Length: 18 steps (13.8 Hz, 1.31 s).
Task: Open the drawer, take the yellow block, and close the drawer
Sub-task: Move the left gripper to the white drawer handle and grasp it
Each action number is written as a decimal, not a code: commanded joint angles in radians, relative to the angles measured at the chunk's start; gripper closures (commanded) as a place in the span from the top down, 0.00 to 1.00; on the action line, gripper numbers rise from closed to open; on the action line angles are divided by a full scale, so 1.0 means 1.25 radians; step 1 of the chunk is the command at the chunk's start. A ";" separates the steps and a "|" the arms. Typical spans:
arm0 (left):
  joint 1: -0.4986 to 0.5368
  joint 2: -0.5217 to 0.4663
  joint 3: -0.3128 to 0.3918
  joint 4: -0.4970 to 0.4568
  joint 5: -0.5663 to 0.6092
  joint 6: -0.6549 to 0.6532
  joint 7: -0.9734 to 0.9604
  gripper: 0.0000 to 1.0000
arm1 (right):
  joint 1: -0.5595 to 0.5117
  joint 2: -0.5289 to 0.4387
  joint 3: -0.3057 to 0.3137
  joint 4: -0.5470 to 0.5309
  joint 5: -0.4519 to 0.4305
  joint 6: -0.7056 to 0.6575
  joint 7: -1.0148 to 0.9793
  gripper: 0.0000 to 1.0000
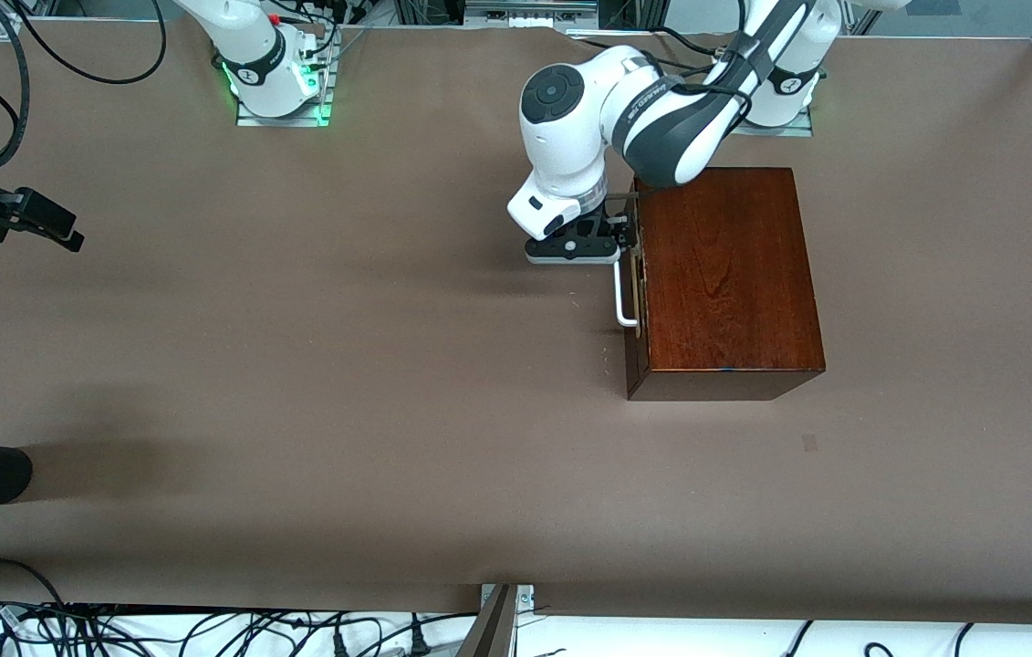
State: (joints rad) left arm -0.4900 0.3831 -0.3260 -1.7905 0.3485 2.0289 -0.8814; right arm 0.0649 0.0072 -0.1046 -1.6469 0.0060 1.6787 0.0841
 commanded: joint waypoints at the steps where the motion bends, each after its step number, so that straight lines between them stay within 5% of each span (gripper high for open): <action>1: 0.004 0.010 0.003 -0.019 0.045 0.036 -0.002 1.00 | -0.008 0.013 0.008 0.022 -0.002 -0.005 0.009 1.00; 18: 0.008 0.069 0.015 -0.032 0.088 0.081 -0.036 1.00 | -0.008 0.016 0.006 0.023 -0.004 -0.005 0.005 1.00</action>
State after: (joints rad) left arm -0.4844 0.4698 -0.3035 -1.8246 0.4423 2.1088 -0.8973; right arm 0.0649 0.0147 -0.1045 -1.6463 0.0060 1.6789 0.0841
